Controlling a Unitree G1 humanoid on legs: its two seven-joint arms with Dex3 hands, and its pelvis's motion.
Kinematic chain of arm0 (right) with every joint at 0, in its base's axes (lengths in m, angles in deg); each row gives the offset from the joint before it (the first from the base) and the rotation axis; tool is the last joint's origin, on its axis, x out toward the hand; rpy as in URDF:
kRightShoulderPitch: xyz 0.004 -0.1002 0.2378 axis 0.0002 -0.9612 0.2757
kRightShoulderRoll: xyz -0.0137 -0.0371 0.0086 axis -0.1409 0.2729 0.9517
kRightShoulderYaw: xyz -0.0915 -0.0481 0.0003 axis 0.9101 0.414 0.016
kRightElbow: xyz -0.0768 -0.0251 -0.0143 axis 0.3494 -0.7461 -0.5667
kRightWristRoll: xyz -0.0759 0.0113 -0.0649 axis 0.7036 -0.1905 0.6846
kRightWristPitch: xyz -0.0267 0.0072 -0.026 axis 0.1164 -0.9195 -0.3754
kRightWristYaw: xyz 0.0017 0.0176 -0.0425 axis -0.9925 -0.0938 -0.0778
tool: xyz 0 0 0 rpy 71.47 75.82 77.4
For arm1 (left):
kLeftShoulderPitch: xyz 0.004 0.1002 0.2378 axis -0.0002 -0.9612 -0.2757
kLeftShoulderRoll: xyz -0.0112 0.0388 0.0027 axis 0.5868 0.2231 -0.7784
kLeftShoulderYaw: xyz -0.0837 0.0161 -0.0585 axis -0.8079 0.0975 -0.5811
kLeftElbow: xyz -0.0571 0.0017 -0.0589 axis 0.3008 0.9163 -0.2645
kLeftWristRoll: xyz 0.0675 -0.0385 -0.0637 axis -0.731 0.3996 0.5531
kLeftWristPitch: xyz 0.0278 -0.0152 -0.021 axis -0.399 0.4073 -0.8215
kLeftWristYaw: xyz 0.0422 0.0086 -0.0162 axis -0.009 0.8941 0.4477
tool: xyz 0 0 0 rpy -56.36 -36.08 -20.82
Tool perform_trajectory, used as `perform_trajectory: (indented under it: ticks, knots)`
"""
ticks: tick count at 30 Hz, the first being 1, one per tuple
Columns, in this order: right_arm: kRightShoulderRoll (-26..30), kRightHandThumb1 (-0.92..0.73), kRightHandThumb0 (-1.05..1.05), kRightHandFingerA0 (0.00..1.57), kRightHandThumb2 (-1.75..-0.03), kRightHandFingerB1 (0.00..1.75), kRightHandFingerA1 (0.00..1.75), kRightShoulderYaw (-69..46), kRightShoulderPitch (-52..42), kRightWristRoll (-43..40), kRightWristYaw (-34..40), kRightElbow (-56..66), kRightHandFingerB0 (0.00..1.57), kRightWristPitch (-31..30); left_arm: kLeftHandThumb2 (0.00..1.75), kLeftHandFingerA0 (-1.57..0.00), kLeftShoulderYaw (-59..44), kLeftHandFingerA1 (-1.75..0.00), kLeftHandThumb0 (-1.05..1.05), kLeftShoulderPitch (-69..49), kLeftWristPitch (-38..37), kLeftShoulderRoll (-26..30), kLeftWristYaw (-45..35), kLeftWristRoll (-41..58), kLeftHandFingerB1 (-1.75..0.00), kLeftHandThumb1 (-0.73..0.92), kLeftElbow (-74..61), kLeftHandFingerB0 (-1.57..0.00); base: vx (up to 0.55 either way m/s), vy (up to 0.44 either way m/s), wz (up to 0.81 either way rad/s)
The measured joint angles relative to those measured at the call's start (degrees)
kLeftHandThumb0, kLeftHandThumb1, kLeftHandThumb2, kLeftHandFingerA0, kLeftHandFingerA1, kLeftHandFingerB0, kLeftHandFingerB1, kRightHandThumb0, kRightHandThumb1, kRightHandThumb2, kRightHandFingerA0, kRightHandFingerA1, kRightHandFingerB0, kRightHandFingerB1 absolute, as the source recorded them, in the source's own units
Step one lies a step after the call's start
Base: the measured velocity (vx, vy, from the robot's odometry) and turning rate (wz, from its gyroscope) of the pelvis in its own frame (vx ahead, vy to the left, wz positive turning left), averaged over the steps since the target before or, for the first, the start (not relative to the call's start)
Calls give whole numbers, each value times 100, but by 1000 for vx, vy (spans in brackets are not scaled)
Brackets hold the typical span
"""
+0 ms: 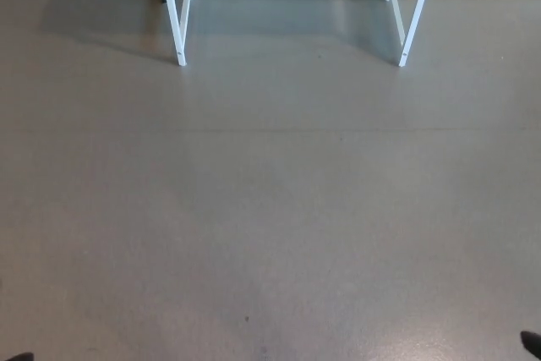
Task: The robot walks towards a desk on which a shovel is kept on the left hand side and a container is kept on the right hand side. The robot picks up the shovel using its left hand and places it in the container.
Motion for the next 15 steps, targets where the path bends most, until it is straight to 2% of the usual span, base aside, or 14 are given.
perform_trajectory:
  ticks: [8,9,10,11,15]
  knots:
    - [-49,-62,-60,28,-83,43,51,-77,-213,-247,-244,63,13,218,66,-26,-85,-40,-73,-67,-307,20,-410,175,-34,86,78,-16,0,0,0]
    - [-58,-63,-60,29,-84,43,51,-82,-227,-257,-257,62,15,243,102,-19,-96,-51,-75,-67,-326,20,-441,183,-46,67,93,-9,0,0,0]
    - [-62,-63,-60,29,-84,43,51,-85,-229,-260,-261,62,15,255,102,-19,-101,-51,-75,-67,-334,20,-457,189,-46,67,102,-9,0,0,0]
    - [-67,-62,-60,30,-84,43,52,-87,-228,-261,-265,62,14,270,66,-26,-105,-40,-74,-68,-347,20,-487,194,-34,85,115,-16,0,0,0]
    - [-81,-63,-59,28,-83,43,51,-93,-230,-271,-277,65,14,303,66,-26,-127,-39,-74,-71,-384,20,-562,217,-33,85,145,-16,0,0,0]
